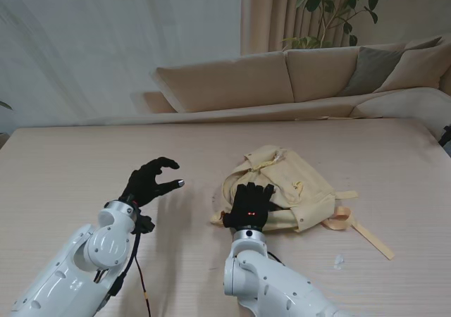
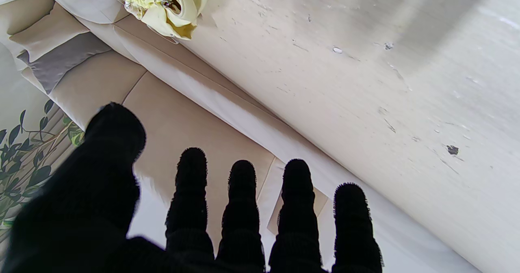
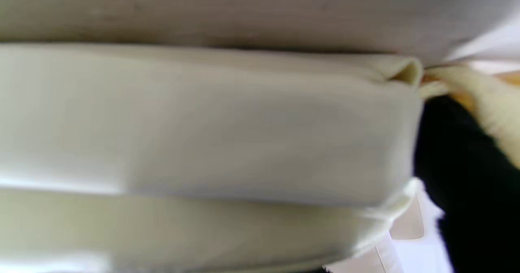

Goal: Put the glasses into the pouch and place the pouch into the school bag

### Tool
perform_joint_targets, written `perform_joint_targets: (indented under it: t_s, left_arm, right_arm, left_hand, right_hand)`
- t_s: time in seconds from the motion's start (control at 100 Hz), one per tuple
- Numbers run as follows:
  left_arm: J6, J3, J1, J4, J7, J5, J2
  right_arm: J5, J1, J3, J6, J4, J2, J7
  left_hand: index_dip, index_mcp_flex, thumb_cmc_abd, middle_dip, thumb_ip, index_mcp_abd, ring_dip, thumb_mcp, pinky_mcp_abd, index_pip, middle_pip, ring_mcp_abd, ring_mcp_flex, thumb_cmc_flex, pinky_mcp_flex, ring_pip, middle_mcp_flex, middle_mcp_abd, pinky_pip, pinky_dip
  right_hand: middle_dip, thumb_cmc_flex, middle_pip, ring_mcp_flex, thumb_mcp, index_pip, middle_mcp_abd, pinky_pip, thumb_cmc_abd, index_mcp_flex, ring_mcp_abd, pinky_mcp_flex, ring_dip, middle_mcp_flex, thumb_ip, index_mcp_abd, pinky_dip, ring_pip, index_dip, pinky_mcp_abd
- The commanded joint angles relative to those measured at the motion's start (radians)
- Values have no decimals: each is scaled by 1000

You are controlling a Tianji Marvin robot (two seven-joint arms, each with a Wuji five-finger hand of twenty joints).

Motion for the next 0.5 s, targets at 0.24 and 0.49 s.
perform_joint_targets:
  t_s: [0.24,0.49]
  left_arm:
    - [-1,-3,4,0,-11,-4,-7]
    - [2,-3,2,6,-14,-4,-7]
  right_arm:
    - [30,53,-34,-11,75,-50,1]
    - [16,46,-45,-225,-6,28,61]
  left_hand:
    - [-17,15,31,-15,-5,12,-14,-42,13,-9,-5,3,17,-17,-9,-14,10,7,7,-7]
    - [-18,22,34,-16,-5,13,-15,-39,14,-9,-5,3,16,-12,-10,-14,13,9,6,-7]
  right_hand:
    - [-39,466,-44,419,200,253,-1,303,-118,403,48,64,-9,542,-67,-170,-138,47,-246,110]
    - [-111,592,-137,558,300,295,-75,308,-233,680,-14,132,-79,834,-66,-360,-128,-6,-139,117]
